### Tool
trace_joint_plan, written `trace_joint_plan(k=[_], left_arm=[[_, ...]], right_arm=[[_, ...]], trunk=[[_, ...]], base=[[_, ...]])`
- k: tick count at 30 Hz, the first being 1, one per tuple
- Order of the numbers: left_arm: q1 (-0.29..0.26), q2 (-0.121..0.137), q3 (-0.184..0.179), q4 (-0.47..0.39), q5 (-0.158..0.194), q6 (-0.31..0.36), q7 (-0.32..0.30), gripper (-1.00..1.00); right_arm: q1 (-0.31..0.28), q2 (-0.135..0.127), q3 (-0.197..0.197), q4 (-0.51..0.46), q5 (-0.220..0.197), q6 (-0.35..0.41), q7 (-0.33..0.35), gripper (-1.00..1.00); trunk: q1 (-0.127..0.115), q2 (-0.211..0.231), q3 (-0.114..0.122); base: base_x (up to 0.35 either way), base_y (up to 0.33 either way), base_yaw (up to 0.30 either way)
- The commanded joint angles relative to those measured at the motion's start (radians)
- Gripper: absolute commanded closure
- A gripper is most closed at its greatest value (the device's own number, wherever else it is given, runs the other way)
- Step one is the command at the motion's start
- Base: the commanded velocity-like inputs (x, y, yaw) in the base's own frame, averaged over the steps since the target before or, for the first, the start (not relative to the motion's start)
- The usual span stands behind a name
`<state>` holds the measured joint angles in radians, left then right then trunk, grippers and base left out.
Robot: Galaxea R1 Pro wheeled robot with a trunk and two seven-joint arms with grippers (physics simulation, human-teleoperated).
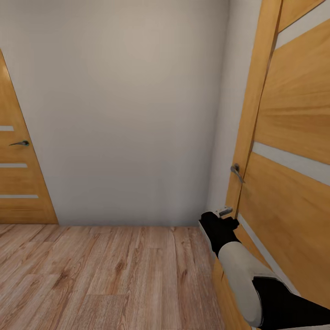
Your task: Move the two storage containers from the living room to the garage. In the garage, place one container on the floor and stack the other container on top of it (either order is fine).
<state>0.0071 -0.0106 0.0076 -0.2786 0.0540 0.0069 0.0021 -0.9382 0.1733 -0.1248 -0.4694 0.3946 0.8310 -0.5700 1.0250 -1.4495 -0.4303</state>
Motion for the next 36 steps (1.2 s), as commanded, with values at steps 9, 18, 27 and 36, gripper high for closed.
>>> trace_joint_plan(k=[9,18,27,36], left_arm=[[0.001,0.000,0.000,-0.002,0.006,0.001,0.000,-1.00],[0.001,0.000,0.000,-0.001,0.007,0.001,0.000,-1.00],[0.001,0.000,0.000,-0.001,0.007,0.001,-0.002,-1.00],[0.001,-0.001,0.001,-0.001,0.007,0.001,-0.004,-1.00]], right_arm=[[0.001,0.001,-0.001,0.039,0.004,-0.025,0.009,-1.00],[0.002,0.001,-0.006,0.395,-0.007,-0.360,0.283,-1.00],[0.041,0.001,-0.007,0.494,-0.008,-0.550,0.429,-1.00],[0.228,0.001,-0.005,0.498,-0.001,-0.690,0.485,-1.00]], trunk=[[0.000,-0.001,-0.001],[0.000,-0.001,-0.001],[0.000,-0.001,-0.001],[0.000,-0.001,-0.001]], base=[[0.000,0.000,0.000],[0.000,0.000,0.000],[0.000,0.000,0.000],[0.000,0.000,0.000]])
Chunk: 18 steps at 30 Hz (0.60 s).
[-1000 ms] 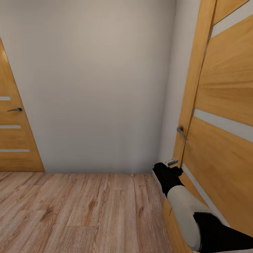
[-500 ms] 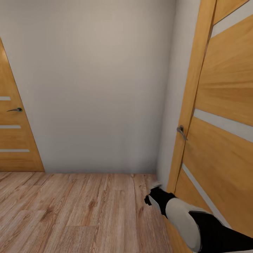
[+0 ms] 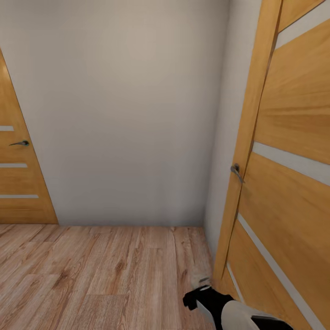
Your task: Move the two storage containers from the living room to the garage. In the garage, place one container on the floor and stack the other container on top of it (either order is fine).
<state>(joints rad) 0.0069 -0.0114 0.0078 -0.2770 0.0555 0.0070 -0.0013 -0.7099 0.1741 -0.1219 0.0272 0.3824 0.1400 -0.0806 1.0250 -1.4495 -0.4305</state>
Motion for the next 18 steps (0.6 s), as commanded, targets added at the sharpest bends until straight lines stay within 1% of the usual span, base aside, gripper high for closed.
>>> trace_joint_plan(k=[1,3,4,5,6,7,9,10,13,16,18], left_arm=[[0.001,0.000,0.000,-0.002,0.006,0.001,0.000,-1.00],[0.001,-0.001,0.000,-0.002,0.006,0.001,0.000,-1.00],[0.001,0.000,0.001,-0.002,0.006,0.001,0.000,-1.00],[0.001,0.000,0.001,-0.002,0.006,0.001,0.000,-1.00],[0.001,0.000,0.001,-0.002,0.006,0.001,0.000,-1.00],[0.001,0.000,0.001,-0.002,0.006,0.001,0.000,-1.00],[0.001,0.000,0.001,-0.002,0.006,0.001,0.000,-1.00],[0.001,0.000,0.001,-0.002,0.006,0.001,0.000,-1.00],[0.001,0.000,0.001,-0.002,0.006,0.000,0.000,-1.00],[0.001,0.000,0.001,-0.002,0.007,0.000,0.000,-1.00],[0.001,0.000,0.001,-0.002,0.006,-0.001,0.000,-1.00]], right_arm=[[0.026,0.000,-0.007,0.002,0.013,-0.010,-0.002,-1.00],[0.081,0.000,-0.003,0.002,0.020,-0.035,0.001,-1.00],[0.109,0.000,-0.001,0.002,0.033,-0.050,0.002,-1.00],[0.123,0.000,-0.001,0.002,0.044,-0.059,0.002,-1.00],[0.161,0.000,0.001,0.002,0.084,-0.092,0.002,-1.00],[0.174,0.000,0.001,0.003,0.100,-0.104,0.002,-1.00],[0.219,0.000,0.001,0.003,0.155,-0.152,0.002,-1.00],[0.238,0.000,0.001,0.003,0.171,-0.169,0.002,-1.00],[0.281,0.000,0.001,0.003,0.192,-0.201,0.002,-1.00],[0.312,0.000,0.001,0.003,0.198,-0.227,0.002,-1.00],[0.340,0.000,0.001,0.003,0.200,-0.261,0.002,-1.00]], trunk=[[0.000,-0.001,-0.001],[0.000,-0.001,-0.001],[0.000,-0.001,-0.001],[0.000,-0.001,-0.001],[0.000,-0.001,-0.001],[0.000,-0.001,-0.001],[0.000,-0.001,-0.001],[0.000,-0.001,-0.001],[0.000,-0.001,-0.001],[0.000,-0.001,-0.001],[0.000,-0.001,-0.001]], base=[[0.000,0.000,0.000],[0.000,0.000,0.000],[0.000,0.000,0.000],[0.000,0.000,0.000],[0.000,0.000,0.000],[0.000,0.000,0.000],[0.000,0.000,0.000],[0.000,0.000,0.000],[0.000,0.000,0.000],[0.000,0.000,0.000],[0.000,0.000,0.000]])
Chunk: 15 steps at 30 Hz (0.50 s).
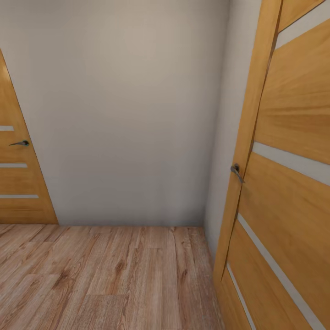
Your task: Move the two storage containers from the living room to the garage. In the garage, place one container on the floor and stack the other container on top of it (either order is fine).
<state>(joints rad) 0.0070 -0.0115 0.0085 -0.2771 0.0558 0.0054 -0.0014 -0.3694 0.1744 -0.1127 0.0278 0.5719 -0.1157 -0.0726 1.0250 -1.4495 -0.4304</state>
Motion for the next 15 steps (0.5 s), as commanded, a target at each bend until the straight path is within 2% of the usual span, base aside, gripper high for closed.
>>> trace_joint_plan(k=[1,9,15], left_arm=[[0.001,0.000,0.001,-0.002,0.006,0.000,0.000,-1.00],[0.001,-0.001,0.001,-0.002,0.006,-0.001,0.000,-1.00],[0.001,-0.001,0.001,-0.002,0.006,-0.001,0.000,-1.00]], right_arm=[[0.005,0.000,-0.008,0.003,0.011,-0.013,-0.006,-1.00],[0.030,0.000,-0.008,0.003,0.007,-0.041,-0.002,-1.00],[0.030,0.000,-0.008,0.003,0.005,-0.039,0.046,-1.00]], trunk=[[0.000,-0.001,-0.001],[0.000,-0.001,-0.001],[0.000,-0.001,-0.001]], base=[[0.000,0.000,0.000],[0.000,0.000,0.000],[0.000,0.000,0.000]])
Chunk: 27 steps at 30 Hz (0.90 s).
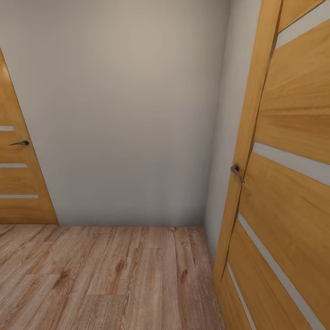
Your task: Move the two storage containers from the living room to the garage. In the garage, place one container on the floor and stack the other container on top of it (either order is fine).
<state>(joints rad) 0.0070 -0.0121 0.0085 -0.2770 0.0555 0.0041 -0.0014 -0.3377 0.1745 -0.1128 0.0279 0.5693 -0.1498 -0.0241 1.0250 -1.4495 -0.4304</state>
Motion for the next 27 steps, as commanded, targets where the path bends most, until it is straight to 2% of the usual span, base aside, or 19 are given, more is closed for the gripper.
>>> trace_joint_plan(k=[1,13,20,21,27], left_arm=[[0.001,0.000,0.001,-0.002,0.006,0.000,0.000,-1.00],[0.001,0.001,0.001,-0.002,0.007,0.000,0.000,-1.00],[0.001,0.001,0.001,-0.002,0.009,-0.001,-0.007,-1.00],[0.001,0.001,0.002,-0.002,0.011,-0.001,-0.009,-1.00],[0.001,0.001,0.003,-0.003,0.014,-0.001,-0.008,-1.00]], right_arm=[[-0.001,0.000,-0.008,0.003,0.008,-0.005,0.000,-1.00],[-0.001,0.000,-0.008,0.004,0.009,-0.005,0.012,-1.00],[-0.001,-0.006,-0.008,0.003,0.009,-0.002,0.043,-1.00],[-0.001,-0.013,-0.008,0.003,0.009,-0.002,0.054,-1.00],[-0.001,-0.015,-0.008,0.003,0.009,-0.001,0.055,-1.00]], trunk=[[0.000,-0.001,-0.001],[0.000,-0.001,-0.001],[0.000,-0.001,-0.001],[0.000,-0.001,-0.001],[0.000,-0.001,-0.001]], base=[[0.000,0.000,0.000],[0.000,0.000,0.000],[0.004,0.000,0.000],[0.272,0.000,0.000],[0.139,0.000,0.000]])
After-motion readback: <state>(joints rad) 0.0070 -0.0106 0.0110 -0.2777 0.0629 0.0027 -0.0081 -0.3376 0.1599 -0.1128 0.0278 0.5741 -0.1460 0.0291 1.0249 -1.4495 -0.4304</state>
